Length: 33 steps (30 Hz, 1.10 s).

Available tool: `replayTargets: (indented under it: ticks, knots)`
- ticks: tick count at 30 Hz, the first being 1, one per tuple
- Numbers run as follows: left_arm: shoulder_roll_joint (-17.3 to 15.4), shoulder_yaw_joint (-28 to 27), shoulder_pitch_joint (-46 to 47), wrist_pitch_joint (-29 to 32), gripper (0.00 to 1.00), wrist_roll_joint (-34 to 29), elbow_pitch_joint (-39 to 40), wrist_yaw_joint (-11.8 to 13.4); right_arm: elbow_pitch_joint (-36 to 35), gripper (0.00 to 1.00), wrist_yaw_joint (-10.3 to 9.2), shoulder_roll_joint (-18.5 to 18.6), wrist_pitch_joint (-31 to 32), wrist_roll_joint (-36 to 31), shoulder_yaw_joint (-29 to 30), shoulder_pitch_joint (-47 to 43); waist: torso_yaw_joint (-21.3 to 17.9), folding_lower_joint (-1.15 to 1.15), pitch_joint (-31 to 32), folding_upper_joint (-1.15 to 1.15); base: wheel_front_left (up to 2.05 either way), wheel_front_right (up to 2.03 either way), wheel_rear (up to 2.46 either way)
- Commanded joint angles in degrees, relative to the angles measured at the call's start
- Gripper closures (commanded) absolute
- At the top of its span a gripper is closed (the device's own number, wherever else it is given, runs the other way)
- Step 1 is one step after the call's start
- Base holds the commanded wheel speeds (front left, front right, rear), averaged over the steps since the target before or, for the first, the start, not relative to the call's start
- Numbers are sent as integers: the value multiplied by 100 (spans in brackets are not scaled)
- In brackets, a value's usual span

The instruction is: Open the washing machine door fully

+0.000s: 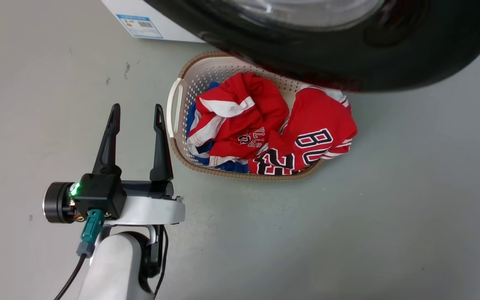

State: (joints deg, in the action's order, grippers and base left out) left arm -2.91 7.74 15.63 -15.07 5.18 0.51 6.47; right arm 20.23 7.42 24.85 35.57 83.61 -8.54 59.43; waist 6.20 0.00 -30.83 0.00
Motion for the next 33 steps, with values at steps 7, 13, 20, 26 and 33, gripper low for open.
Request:
replayTargets:
  ticks: [7, 13, 20, 26, 33]
  knots:
    - [5, -146, -179, -16, 0, -131, -30, -79, -810, 100, 13, -184, 393, 139, -402, -943, -210, 0, 300, 0, 0, 0, 0]
    - [5, -185, -282, -16, 0, -152, -41, -98, -1447, 100, 13, -307, 585, 278, -652, -1618, -242, 0, 526, 0, 0, 0, 0]
    - [5, -219, -449, -16, 0, -176, -59, -102, -1992, 100, 13, -374, 759, 433, -873, -2220, -245, 0, 796, 0, 0, 0, 0]
    - [5, -239, -610, -16, 0, -182, -89, -91, -2388, 100, 13, -488, 799, 542, -1043, -2720, -207, 0, 1037, 0, 0, 0, 0]
    - [5, -231, -738, -16, 0, -193, -122, -115, -2618, 100, 13, -697, 721, 586, -1276, -3218, -140, 0, 1289, 0, 0, 0, 0]
